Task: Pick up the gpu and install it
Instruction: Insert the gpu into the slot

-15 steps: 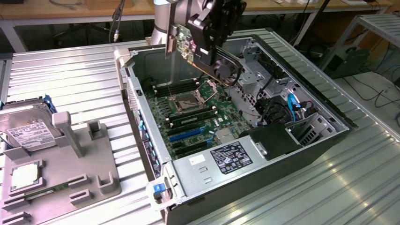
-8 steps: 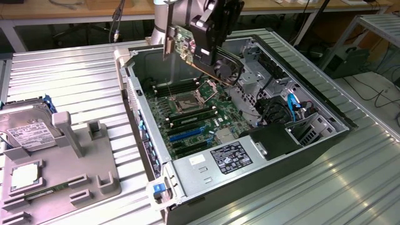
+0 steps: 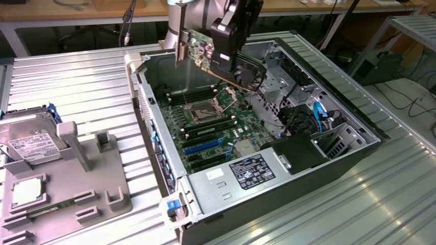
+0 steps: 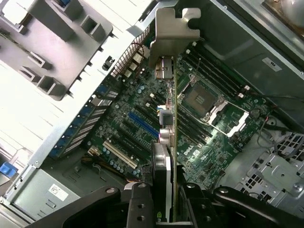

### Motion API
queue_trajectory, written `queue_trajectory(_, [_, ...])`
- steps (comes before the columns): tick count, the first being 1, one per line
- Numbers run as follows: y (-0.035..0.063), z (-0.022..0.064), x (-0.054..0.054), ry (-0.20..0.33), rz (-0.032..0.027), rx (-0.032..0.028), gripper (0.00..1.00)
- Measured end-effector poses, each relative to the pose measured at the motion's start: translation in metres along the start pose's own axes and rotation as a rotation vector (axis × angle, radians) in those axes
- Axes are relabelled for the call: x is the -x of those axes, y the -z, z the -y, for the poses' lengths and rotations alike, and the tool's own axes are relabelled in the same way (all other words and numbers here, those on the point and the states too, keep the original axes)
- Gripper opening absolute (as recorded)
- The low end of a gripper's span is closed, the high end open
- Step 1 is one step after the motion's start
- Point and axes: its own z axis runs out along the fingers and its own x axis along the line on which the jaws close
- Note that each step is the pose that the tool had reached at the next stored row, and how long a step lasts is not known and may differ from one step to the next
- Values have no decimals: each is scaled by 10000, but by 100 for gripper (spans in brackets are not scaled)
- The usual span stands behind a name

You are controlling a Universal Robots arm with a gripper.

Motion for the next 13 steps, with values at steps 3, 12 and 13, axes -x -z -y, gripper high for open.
queue_trajectory(3, [-1,0,-1,453,-1,6,28])
queue_trajectory(12, [-2,0,-1,1238,-3,17,28])
queue_trajectory(13, [-2,0,-1,1331,-2,19,28])
